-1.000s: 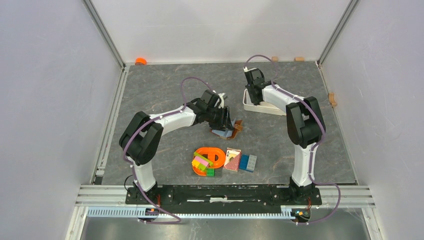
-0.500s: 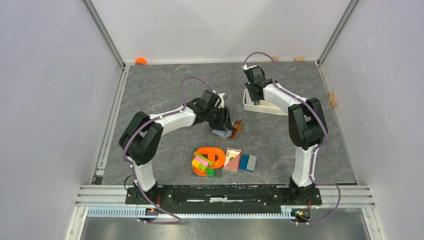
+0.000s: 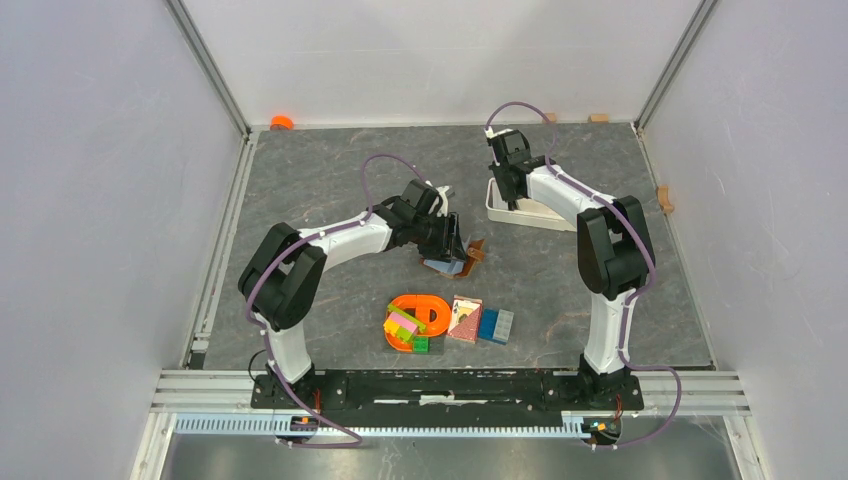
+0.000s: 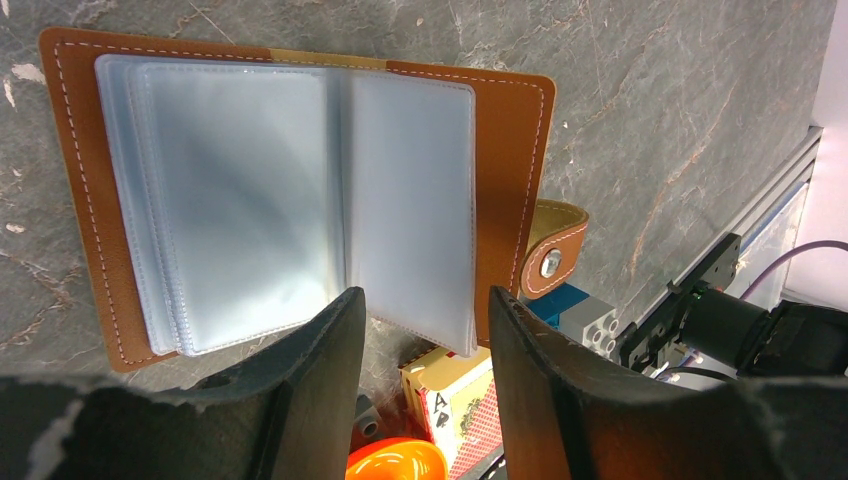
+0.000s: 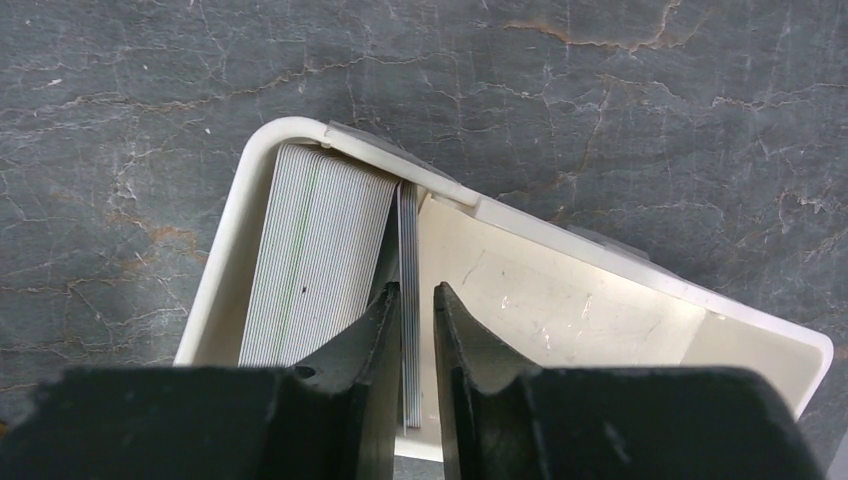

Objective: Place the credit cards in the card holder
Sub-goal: Pick up the credit card from the storage box.

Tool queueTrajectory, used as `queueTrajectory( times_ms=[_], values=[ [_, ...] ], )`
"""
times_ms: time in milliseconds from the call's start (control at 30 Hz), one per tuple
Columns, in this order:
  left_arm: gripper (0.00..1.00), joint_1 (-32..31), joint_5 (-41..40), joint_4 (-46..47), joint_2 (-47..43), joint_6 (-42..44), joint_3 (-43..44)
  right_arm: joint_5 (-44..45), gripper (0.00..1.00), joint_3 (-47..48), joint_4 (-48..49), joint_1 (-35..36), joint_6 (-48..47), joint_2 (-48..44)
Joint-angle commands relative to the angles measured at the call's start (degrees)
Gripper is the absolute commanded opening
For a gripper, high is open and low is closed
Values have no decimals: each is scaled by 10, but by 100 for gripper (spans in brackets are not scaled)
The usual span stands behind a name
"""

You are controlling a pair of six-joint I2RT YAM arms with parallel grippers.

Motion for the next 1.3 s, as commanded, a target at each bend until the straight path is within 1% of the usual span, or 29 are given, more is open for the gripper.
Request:
queueTrajectory(
  times_ms=[0, 167, 400, 867, 1100, 1267],
  values=[
    [55, -3, 15, 2, -26, 2, 19, 5, 21, 20, 7, -2, -6, -12],
    [55, -3, 15, 2, -27, 2, 19, 5, 8, 15, 9, -2, -5, -15],
    [55, -3, 16, 2, -26, 2, 20, 10, 0, 21, 7, -2, -9, -24],
    [55, -3, 14, 2, -28, 2, 19, 9, 0, 13, 10, -2, -9, -64],
    [55, -3, 15, 2, -29, 2, 19, -8, 0, 9, 4, -2, -26, -40],
    [55, -3, 14, 2, -30, 2, 19, -2, 3, -5, 13, -2, -24, -25]
  ],
)
